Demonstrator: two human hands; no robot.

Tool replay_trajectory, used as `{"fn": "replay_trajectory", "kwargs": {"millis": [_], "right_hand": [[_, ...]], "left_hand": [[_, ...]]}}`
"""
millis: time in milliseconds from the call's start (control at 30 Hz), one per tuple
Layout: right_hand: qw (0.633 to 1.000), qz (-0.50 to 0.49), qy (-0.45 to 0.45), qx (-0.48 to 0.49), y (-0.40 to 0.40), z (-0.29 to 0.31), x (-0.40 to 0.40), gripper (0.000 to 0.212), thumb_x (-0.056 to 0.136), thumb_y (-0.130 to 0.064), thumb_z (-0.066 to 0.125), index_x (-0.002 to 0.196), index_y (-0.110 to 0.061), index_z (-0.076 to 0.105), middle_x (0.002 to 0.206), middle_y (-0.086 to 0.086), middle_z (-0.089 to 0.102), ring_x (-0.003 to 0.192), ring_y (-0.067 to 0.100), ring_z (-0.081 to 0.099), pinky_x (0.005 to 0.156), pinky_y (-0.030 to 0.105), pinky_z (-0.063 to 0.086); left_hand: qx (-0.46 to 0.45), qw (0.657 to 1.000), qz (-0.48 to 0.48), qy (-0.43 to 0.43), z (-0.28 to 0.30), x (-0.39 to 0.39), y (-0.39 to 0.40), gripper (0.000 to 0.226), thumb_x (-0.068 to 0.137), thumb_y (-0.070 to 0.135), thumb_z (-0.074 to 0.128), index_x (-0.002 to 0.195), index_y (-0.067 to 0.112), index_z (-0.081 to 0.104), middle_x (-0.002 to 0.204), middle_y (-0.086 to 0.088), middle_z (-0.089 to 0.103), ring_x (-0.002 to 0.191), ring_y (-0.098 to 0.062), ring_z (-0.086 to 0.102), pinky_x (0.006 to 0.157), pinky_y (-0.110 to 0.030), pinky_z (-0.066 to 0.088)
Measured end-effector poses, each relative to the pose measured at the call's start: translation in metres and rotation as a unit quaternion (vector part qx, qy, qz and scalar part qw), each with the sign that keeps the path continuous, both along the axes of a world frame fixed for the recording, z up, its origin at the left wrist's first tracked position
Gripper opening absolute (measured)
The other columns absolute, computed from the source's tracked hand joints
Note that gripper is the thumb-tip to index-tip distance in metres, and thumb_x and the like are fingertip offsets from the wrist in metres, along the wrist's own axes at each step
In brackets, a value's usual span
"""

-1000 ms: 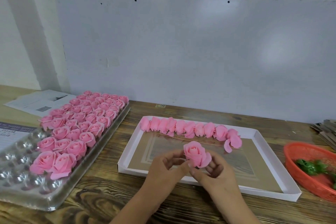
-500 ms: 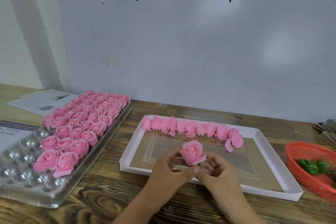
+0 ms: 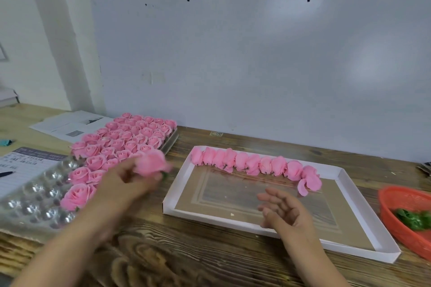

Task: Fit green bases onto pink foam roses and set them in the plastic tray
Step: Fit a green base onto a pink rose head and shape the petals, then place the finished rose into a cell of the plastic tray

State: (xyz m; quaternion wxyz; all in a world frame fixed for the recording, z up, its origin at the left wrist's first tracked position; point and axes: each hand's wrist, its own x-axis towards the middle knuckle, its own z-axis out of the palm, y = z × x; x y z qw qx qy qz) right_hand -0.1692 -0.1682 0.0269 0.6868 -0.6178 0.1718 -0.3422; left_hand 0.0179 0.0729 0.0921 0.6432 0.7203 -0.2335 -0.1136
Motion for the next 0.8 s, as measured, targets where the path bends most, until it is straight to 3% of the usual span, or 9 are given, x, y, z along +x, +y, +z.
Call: {"fn": "replay_trajectory", "kwargs": {"millis": [133,233,300,400,500,667,800], "right_hand": [[1.000,-0.001,0.001,0.001,-0.001,0.001,-0.002,0.041,0.086,0.022,0.053,0.112,-0.008,0.063,0.093,0.006,0.075,0.077,0.012,0.067,0.057,0.024,0.055],[1.000,0.004,0.006,-0.006,-0.002,-0.001,-0.002,0.042,0.086,0.023,0.051,0.113,-0.008,0.063,0.095,0.007,0.074,0.076,0.011,0.067,0.057,0.024,0.055],[1.000,0.006,0.011,-0.011,-0.002,-0.002,-0.002,0.042,0.086,0.023,0.052,0.113,-0.007,0.063,0.095,0.008,0.074,0.075,0.012,0.067,0.056,0.025,0.055],[1.000,0.010,0.017,-0.015,-0.003,-0.003,-0.001,0.043,0.085,0.024,0.052,0.111,-0.007,0.063,0.096,0.010,0.074,0.075,0.013,0.067,0.055,0.025,0.053],[1.000,0.008,0.015,-0.014,-0.005,-0.004,-0.001,0.045,0.085,0.026,0.049,0.111,-0.007,0.063,0.094,0.010,0.074,0.073,0.014,0.067,0.053,0.024,0.053],[0.999,0.010,0.018,-0.027,-0.006,-0.007,-0.001,0.045,0.085,0.026,0.048,0.111,-0.007,0.062,0.095,0.008,0.074,0.074,0.015,0.066,0.053,0.025,0.052],[0.999,0.013,0.025,-0.040,-0.006,-0.008,0.000,0.046,0.085,0.027,0.047,0.111,-0.008,0.062,0.096,0.007,0.074,0.075,0.016,0.066,0.054,0.025,0.053]], "left_hand": [[0.075,0.991,0.091,-0.064,0.022,0.077,0.074,0.042,0.058,0.054,0.083,0.097,0.051,0.070,0.094,0.013,0.077,0.083,-0.014,0.074,0.073,-0.033,0.053],[0.093,0.978,0.177,-0.053,-0.008,0.178,0.132,0.068,0.045,0.061,0.090,0.105,0.037,0.071,0.097,-0.001,0.076,0.095,-0.031,0.071,0.084,-0.054,0.055],[0.126,0.972,0.197,-0.031,-0.043,0.243,0.167,0.083,0.035,0.062,0.092,0.105,0.023,0.071,0.101,-0.012,0.074,0.092,-0.040,0.070,0.082,-0.060,0.054],[0.182,0.967,0.180,-0.001,-0.086,0.299,0.194,0.075,0.036,0.054,0.097,0.100,0.023,0.073,0.098,-0.016,0.074,0.085,-0.041,0.070,0.073,-0.059,0.055],[0.244,0.953,0.175,-0.034,-0.098,0.301,0.177,0.062,0.037,0.051,0.099,0.089,0.026,0.076,0.083,-0.006,0.077,0.076,-0.033,0.072,0.069,-0.048,0.054],[0.257,0.948,0.176,-0.066,-0.068,0.250,0.136,0.029,0.063,0.026,0.095,0.084,0.022,0.076,0.072,-0.004,0.077,0.067,-0.029,0.074,0.071,-0.047,0.056],[0.276,0.942,0.169,-0.094,-0.056,0.237,0.125,0.024,0.066,0.027,0.094,0.080,0.025,0.074,0.066,0.005,0.075,0.068,-0.027,0.073,0.065,-0.039,0.054]]}}
